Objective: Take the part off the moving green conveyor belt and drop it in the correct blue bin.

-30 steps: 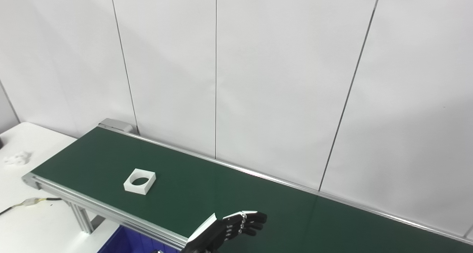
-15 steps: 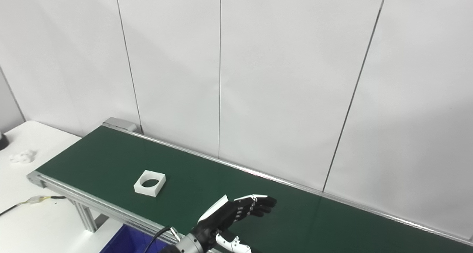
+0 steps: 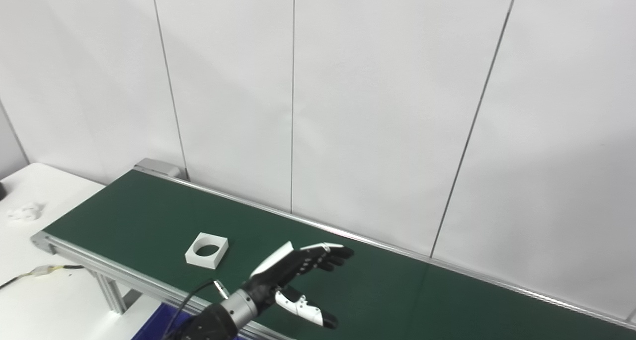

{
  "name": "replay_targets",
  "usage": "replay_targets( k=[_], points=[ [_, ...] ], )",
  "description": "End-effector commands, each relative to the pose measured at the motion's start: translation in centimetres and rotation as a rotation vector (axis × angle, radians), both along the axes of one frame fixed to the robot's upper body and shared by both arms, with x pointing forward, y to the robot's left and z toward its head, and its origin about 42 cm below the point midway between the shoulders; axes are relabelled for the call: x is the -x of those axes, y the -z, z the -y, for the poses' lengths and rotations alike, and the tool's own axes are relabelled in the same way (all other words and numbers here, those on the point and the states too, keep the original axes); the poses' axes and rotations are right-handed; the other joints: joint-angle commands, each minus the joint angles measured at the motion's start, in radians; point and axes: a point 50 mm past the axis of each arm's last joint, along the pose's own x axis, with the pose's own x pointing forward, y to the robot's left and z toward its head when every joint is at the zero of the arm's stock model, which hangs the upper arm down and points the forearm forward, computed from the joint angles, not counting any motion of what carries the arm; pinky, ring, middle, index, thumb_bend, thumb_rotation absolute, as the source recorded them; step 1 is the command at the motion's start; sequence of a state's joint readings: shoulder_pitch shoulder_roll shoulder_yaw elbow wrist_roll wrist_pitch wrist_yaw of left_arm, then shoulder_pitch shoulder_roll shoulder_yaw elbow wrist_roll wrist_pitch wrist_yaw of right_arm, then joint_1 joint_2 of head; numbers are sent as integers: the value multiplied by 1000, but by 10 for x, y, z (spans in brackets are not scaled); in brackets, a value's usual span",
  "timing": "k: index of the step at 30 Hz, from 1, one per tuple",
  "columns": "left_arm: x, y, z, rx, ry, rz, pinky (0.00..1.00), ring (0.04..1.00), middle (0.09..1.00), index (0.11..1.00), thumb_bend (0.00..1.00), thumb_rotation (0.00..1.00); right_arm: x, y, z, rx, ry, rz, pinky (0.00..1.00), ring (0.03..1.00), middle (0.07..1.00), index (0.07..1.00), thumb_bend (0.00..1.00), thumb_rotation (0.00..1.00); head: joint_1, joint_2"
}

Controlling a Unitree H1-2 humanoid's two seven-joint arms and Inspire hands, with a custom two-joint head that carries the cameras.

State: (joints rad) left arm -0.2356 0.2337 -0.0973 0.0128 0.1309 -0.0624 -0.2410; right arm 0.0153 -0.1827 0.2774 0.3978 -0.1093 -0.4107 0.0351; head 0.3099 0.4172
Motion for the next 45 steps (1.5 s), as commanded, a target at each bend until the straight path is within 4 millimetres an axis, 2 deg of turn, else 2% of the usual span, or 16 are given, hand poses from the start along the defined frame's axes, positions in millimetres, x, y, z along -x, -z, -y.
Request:
replay_targets(
  k=[1,16,20,23,27,35,39,45],
  points=[
    [-6,-22,-3,9,13,66,828,838,857,826,958,309,-7,-15,-6,-42,-21,95,734,805,829,873,661,463,0,1],
    [-11,-35,-9,-2,-3,83,822,840,865,832,955,301,-9,-20,-6,-44,-20,111,750,811,834,880,660,420,10,42],
    [-12,-41,-15,-16,-7,97,820,848,874,842,948,288,-9,-20,-6,-42,-20,114,743,809,831,881,656,427,-18,73],
    [-13,-51,-27,-53,-24,108,810,850,874,845,944,280,-9,-24,-8,-40,-28,129,740,807,832,879,634,407,-63,118],
    [-13,-61,-39,-66,-42,124,829,853,863,839,951,257,-8,-28,-10,-48,-34,143,742,807,833,880,631,394,-100,143],
    [-11,-63,-54,-79,-75,126,788,834,854,829,957,217,-7,-29,-12,-54,-41,144,753,815,841,879,669,417,-114,162],
    [-10,-63,-57,-79,-80,118,772,829,859,831,958,187,-6,-30,-12,-56,-40,145,756,815,836,876,660,388,-116,168],
    [-8,-67,-64,-91,-94,104,784,828,862,831,959,143,-5,-30,-13,-60,-41,147,758,815,833,876,665,395,-116,173]
  ],
)
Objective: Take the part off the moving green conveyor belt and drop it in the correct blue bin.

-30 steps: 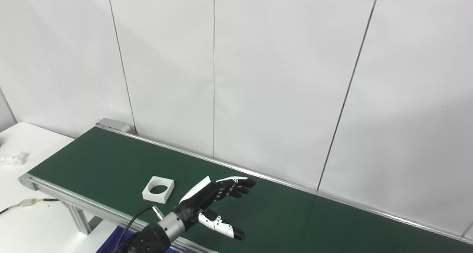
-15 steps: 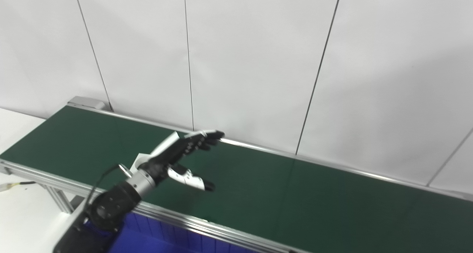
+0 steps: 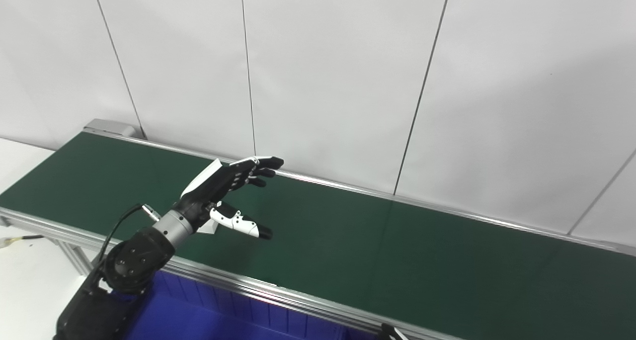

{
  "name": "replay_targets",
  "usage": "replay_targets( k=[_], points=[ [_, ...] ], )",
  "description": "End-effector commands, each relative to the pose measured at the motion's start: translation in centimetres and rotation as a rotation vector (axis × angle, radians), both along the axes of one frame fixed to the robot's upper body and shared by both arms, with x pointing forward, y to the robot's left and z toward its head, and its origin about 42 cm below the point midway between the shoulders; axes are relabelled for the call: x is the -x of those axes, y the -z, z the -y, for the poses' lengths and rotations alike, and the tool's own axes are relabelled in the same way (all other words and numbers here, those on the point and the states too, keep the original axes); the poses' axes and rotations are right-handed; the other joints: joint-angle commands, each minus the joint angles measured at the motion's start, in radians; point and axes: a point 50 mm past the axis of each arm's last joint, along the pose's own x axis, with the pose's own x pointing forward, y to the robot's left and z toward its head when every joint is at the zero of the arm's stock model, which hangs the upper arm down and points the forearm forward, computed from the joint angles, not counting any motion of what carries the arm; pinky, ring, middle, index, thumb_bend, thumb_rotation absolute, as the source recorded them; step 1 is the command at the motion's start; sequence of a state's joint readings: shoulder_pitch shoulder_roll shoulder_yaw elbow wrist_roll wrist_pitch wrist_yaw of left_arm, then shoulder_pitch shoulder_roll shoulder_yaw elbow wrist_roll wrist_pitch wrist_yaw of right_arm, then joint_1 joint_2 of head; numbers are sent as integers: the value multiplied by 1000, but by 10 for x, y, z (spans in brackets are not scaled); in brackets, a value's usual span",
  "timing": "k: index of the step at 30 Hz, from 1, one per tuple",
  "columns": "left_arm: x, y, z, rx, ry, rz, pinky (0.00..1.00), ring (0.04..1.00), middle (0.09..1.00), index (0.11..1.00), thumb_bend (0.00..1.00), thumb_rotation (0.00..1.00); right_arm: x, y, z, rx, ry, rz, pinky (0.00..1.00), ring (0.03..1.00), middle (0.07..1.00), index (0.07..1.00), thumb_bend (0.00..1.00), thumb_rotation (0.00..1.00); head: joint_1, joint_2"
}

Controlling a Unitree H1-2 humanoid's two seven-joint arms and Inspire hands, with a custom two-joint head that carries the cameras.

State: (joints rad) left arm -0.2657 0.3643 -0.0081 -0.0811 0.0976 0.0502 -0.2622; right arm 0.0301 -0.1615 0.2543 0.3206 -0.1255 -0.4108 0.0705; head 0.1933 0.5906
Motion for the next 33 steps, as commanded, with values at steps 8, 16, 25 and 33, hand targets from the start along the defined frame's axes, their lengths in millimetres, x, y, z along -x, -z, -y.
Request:
replay_targets(
  k=[8,16,25,33],
  points=[
    [0,-34,-23,-205,-57,53,842,882,866,833,979,65,-2,-15,-6,-34,-12,96,751,809,826,872,673,396,-7,8],
    [-3,-38,-41,-315,-79,29,783,897,912,843,1000,42,-2,-16,-7,-30,-14,99,743,805,824,874,679,419,-15,11],
    [-4,-36,-55,-427,-94,-7,793,905,920,870,997,57,0,-17,-10,-31,-12,102,744,806,825,872,689,427,-24,16],
    [-4,-30,-55,-548,-137,-59,782,915,925,866,979,23,2,-18,-12,-28,-13,108,743,803,825,871,683,427,-32,21]
  ],
)
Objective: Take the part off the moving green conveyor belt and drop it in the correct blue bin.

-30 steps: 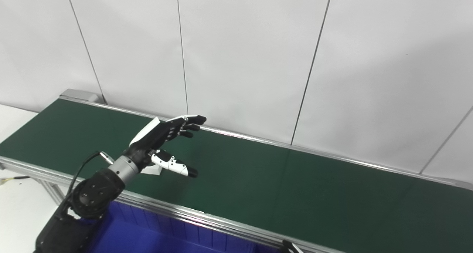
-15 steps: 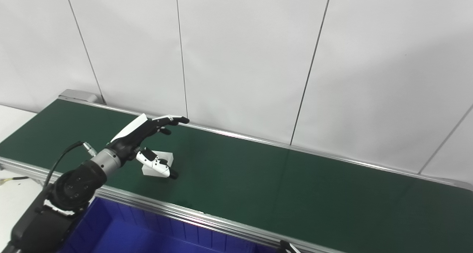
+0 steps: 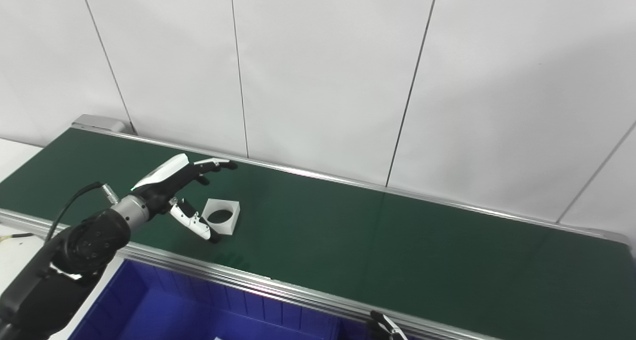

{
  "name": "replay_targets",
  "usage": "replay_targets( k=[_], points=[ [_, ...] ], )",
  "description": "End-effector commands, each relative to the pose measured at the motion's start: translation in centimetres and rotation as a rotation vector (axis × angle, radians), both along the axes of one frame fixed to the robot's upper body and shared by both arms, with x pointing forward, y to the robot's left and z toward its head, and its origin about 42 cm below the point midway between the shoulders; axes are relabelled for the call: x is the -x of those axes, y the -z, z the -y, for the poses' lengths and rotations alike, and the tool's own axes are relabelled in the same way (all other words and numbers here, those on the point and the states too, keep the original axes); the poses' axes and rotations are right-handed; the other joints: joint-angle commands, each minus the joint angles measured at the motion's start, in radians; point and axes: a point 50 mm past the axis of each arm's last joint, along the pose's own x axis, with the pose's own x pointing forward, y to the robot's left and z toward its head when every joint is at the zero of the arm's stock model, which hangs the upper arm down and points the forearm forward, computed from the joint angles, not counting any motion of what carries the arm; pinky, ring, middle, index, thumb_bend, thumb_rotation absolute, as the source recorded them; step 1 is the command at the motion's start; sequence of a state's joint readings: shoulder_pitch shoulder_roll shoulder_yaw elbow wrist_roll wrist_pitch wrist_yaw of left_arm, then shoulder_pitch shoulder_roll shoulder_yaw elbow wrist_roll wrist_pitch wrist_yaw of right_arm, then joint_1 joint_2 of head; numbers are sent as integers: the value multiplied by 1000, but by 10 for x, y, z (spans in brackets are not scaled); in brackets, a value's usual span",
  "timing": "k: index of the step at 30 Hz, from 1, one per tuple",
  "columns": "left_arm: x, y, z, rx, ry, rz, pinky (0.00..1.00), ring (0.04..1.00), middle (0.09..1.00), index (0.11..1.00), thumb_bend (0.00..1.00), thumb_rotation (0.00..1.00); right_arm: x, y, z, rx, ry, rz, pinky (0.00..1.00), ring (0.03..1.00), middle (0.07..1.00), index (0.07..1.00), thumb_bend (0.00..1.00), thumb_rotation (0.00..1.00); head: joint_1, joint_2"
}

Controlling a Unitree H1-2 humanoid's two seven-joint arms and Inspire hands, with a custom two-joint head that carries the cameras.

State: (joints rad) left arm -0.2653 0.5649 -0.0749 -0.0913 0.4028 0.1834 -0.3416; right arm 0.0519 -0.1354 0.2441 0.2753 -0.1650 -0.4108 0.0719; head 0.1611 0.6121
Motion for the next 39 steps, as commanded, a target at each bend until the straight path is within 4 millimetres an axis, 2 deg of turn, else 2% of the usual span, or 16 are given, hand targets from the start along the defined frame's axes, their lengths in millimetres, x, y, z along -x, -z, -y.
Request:
replay_targets(
  k=[1,7,14,22,39],
  points=[
    [-6,-21,-4,-64,-9,58,797,915,925,864,973,9,-3,-11,-3,-28,-10,77,744,803,826,871,681,426,0,-1],
    [-14,-13,1,-164,-5,65,871,910,920,851,972,0,-3,-11,-4,-29,-13,77,744,804,826,872,683,426,-5,-1],
    [-30,-3,9,-250,-2,45,896,918,915,849,968,4,-2,-11,-5,-30,-12,73,747,803,822,870,687,423,-11,-5],
    [-49,4,27,-290,-10,35,923,915,893,830,942,2,-2,-10,-7,-28,-12,72,743,803,824,871,684,422,-20,-11],
    [-70,17,45,-331,-11,-19,962,939,903,824,918,12,0,-10,-11,-29,-7,75,739,802,825,870,690,432,-37,-13]
  ],
)
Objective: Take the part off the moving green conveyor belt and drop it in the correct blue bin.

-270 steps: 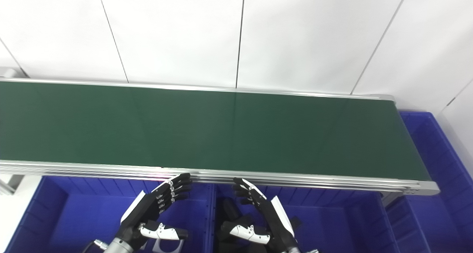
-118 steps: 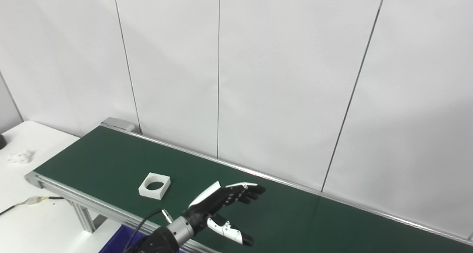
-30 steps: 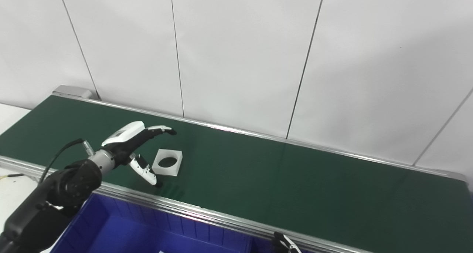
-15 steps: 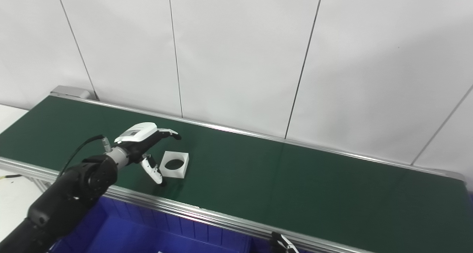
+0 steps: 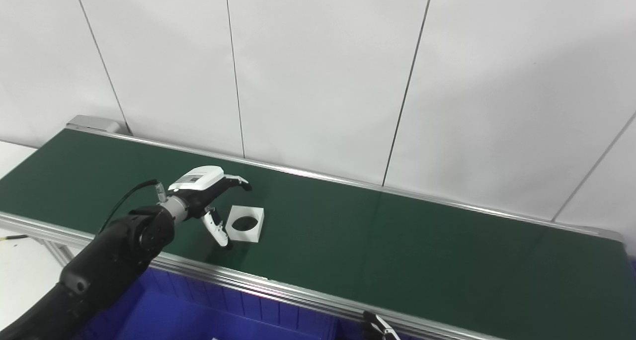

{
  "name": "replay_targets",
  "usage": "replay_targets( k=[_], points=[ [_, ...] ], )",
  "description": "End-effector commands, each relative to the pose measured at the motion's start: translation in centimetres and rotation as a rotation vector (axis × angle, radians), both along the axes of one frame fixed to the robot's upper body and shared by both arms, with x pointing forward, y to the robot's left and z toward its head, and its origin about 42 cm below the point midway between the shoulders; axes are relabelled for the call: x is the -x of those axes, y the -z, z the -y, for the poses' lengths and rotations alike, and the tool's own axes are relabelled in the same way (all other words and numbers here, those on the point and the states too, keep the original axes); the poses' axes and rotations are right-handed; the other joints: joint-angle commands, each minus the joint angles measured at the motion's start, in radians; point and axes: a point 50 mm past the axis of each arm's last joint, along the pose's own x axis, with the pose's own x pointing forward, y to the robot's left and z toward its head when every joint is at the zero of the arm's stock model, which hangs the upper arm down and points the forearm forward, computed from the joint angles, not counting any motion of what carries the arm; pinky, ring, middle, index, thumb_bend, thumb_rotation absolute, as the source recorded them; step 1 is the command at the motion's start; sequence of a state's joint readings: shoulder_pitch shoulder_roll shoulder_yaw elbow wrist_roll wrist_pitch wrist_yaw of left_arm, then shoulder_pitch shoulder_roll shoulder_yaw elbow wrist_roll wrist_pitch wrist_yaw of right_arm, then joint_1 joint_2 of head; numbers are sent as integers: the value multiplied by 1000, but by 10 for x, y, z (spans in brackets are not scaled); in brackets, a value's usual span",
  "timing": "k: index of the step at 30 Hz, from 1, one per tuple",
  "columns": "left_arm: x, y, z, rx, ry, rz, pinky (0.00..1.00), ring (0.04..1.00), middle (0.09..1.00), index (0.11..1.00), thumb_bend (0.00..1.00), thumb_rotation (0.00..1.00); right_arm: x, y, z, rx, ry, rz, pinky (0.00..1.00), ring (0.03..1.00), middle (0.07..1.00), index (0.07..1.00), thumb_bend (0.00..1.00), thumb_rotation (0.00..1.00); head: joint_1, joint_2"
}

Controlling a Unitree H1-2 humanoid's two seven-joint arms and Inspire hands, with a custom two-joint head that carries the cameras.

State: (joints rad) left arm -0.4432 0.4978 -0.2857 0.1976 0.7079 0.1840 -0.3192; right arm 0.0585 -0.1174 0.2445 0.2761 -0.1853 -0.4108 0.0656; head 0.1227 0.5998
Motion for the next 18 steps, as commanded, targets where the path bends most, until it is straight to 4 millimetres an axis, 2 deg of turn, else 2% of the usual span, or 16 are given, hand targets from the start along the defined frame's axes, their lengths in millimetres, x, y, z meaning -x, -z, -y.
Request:
replay_targets(
  k=[1,11,18],
  points=[
    [-14,-20,5,-13,-2,76,960,936,901,821,919,13,-3,-11,-5,-31,-8,76,740,803,825,871,690,432,1,-1],
    [-21,-4,9,-29,22,93,934,894,864,813,923,0,-1,-11,-7,-33,-6,76,743,805,827,874,690,438,-15,-1],
    [-25,13,33,-40,34,105,934,885,854,818,937,48,-1,-11,-7,-40,-7,73,746,808,828,874,693,424,-21,0]
  ],
)
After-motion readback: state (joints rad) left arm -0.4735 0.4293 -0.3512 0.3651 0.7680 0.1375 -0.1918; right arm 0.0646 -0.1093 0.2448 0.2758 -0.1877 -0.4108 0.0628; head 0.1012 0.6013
